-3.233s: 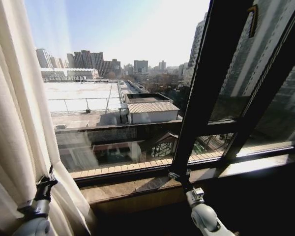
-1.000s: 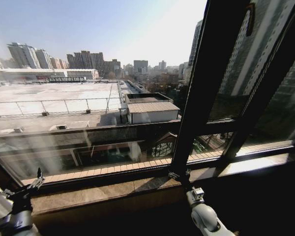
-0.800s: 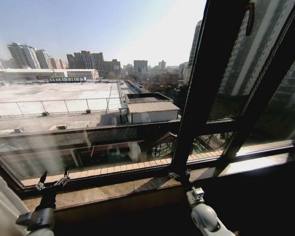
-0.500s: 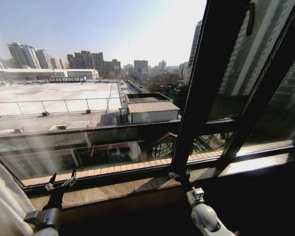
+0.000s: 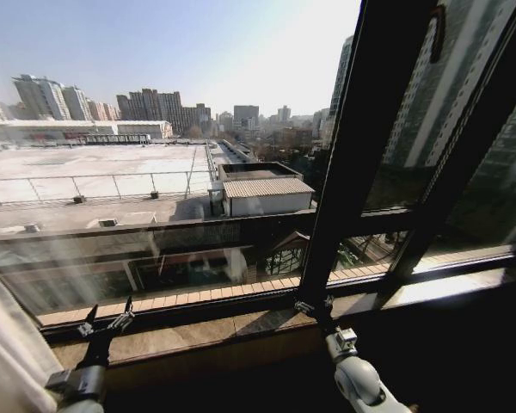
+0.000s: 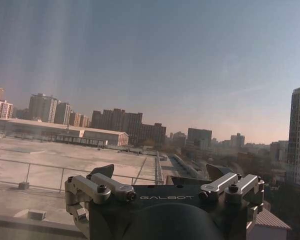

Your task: Open the curtains by pulling them apart, changing their state from closed to fully open.

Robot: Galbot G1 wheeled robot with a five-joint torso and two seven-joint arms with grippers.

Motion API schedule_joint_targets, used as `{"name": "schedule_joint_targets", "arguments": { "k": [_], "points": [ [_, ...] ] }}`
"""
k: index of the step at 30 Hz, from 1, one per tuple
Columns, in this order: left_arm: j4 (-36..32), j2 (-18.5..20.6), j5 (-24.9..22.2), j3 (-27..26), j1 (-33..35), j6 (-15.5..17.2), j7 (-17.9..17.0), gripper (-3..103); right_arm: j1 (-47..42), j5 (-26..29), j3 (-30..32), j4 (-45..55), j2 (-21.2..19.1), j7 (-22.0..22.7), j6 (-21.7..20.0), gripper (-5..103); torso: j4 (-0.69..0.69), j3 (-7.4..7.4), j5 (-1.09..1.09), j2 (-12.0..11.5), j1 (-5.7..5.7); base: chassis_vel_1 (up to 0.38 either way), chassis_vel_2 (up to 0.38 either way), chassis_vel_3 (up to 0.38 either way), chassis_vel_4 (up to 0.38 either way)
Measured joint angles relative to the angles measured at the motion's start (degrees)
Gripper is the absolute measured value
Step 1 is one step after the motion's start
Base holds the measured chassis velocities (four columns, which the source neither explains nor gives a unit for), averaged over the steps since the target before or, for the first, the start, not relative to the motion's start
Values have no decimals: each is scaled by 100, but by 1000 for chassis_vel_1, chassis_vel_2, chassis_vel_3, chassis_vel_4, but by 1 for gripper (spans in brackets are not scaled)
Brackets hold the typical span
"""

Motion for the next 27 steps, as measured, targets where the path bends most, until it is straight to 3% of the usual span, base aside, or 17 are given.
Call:
{"name": "schedule_joint_targets", "arguments": {
  "k": [27],
  "points": [
    [4, 6, 6, -11, -2, -6, 2, 100, 0, 0, 0, 0, 0, 0, 0, 100, 1, 0, 0, 0, 0, -20, -23, 25, 22]
  ]
}}
